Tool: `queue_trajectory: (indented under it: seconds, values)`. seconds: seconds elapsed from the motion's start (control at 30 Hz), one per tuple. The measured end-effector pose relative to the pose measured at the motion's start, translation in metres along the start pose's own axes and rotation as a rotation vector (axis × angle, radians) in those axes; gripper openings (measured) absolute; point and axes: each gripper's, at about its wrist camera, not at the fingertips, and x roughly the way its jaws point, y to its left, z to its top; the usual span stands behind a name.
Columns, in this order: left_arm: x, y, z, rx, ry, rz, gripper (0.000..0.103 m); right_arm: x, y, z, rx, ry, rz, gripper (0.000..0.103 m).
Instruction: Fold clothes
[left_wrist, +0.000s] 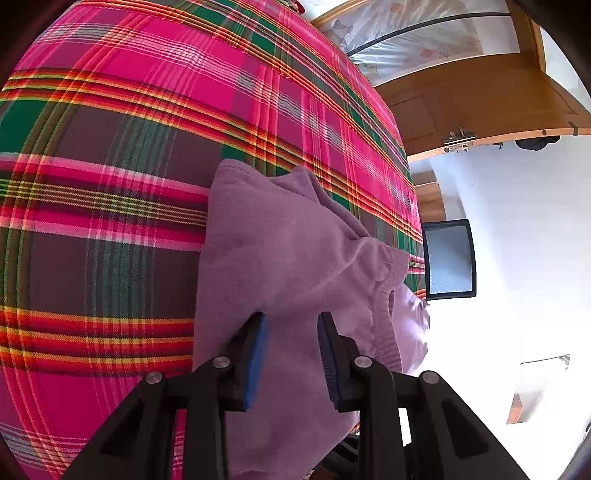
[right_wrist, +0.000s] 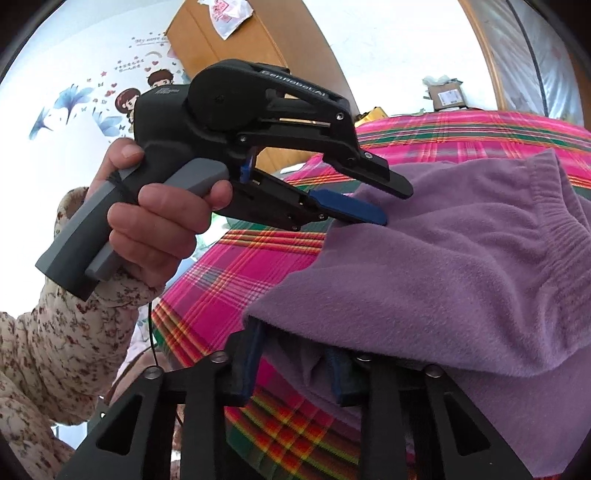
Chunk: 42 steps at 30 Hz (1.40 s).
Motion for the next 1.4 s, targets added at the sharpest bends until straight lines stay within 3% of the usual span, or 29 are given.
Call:
queue_trajectory:
  seconds: [0.13,0.47,0.6,0.67,0.73,0.9,1.03,1.2,1.4]
  values:
    - [-0.004,0.003,-0.003,-0.006,-0.007,-0.002,0.029,-0.002,0.010,-0.001,-0.011,-0.008,0.016,0.011]
    - [-0.008,0.007,-0.009,-0.014,-0.017,-0.001,0.029,-0.005,0.054,-0.019,-0.162,0.026,-0.004,0.010]
    - [-0.011,0.006,-0.012,-0.015,-0.021,-0.005,0.029,-0.016,0.043,-0.015,-0.116,-0.005,-0.060,0.011]
    - [-0.012,0.006,-0.012,-0.014,-0.022,-0.005,0.029,-0.019,0.031,-0.016,-0.069,-0.001,-0.096,0.014]
    - [-0.012,0.007,-0.013,-0.014,-0.025,-0.006,0.029,-0.017,0.021,-0.015,-0.036,0.009,-0.120,0.027]
    - [-0.014,0.006,-0.013,-0.012,-0.024,-0.010,0.029,-0.016,0.015,-0.012,-0.051,-0.023,-0.143,0.029]
    - [-0.016,0.006,-0.011,-0.020,-0.031,-0.009,0.029,-0.003,0.008,-0.010,-0.032,-0.019,-0.079,0.036]
    - [-0.020,0.005,-0.011,-0.019,-0.041,-0.010,0.029,0.012,0.024,-0.007,-0.101,0.005,0.004,0.043]
    - [-0.022,0.008,-0.012,-0.038,-0.054,-0.025,0.029,0.013,0.037,-0.011,-0.172,-0.007,0.007,0.044]
